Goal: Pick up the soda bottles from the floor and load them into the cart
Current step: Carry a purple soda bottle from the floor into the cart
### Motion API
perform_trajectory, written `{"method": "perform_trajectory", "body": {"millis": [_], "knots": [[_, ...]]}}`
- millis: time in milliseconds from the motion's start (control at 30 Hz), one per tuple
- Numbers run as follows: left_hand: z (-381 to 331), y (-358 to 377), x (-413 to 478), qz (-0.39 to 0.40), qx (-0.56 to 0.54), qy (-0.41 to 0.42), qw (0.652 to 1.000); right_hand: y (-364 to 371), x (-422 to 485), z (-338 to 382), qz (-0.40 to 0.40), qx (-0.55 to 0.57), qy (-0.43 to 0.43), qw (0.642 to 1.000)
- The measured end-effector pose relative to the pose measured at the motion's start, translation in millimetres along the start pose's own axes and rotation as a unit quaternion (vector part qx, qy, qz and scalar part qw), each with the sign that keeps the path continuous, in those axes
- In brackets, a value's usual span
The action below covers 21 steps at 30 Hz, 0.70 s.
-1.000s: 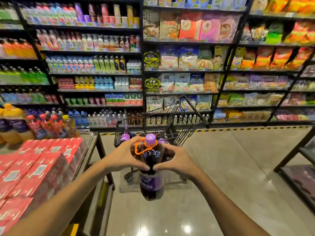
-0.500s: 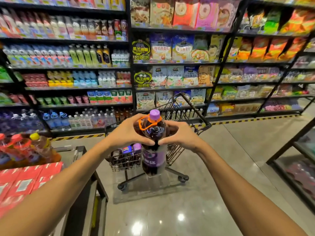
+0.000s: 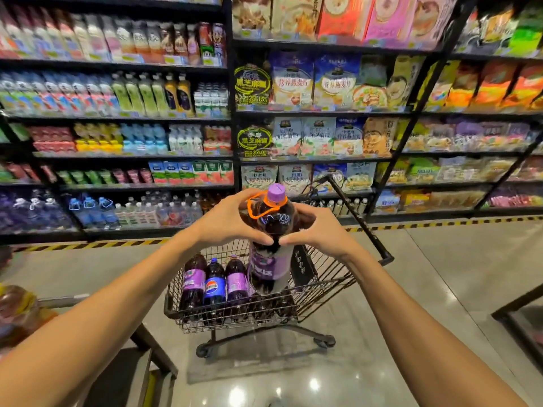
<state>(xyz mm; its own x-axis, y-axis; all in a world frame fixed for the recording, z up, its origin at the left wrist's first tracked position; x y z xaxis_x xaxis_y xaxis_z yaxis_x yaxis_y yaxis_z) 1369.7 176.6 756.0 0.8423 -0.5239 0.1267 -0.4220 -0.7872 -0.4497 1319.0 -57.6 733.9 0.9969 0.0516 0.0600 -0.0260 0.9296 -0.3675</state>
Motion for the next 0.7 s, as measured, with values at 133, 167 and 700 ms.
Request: {"method": "perform_trajectory", "body": {"millis": [133,167,700], "knots": [[21.9,-4.2,51.0,-0.023,-0.013,-0.012,1.0,-17.9,59.6,-18.0,0.02,0.0,-0.002,1.0],[29.1,-6.1,61.7,-0.027,-0.019,-0.018,0.999,-19.6,72.8,-19.8,0.029,0.001,-0.001,1.0],[174.1,-20.6,212.8,0.017,-0.07,-0.126,0.989,-3.4,238.6,-130.3,0.046,0.034,0.113,0.992]]}}
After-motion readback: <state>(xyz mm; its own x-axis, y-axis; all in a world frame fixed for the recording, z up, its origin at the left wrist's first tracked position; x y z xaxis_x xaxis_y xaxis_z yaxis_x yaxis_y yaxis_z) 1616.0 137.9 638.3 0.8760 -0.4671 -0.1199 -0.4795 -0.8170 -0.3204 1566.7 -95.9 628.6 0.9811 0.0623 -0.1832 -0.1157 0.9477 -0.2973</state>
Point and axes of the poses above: each hand's wrist, its own x-axis towards the middle knuckle, its own y-axis out of the palm, z = x × y, the point moved 1 cm from there along x, towards the middle knuckle, and after that the axes turned 6 degrees about -z, right-handed, at the moved point
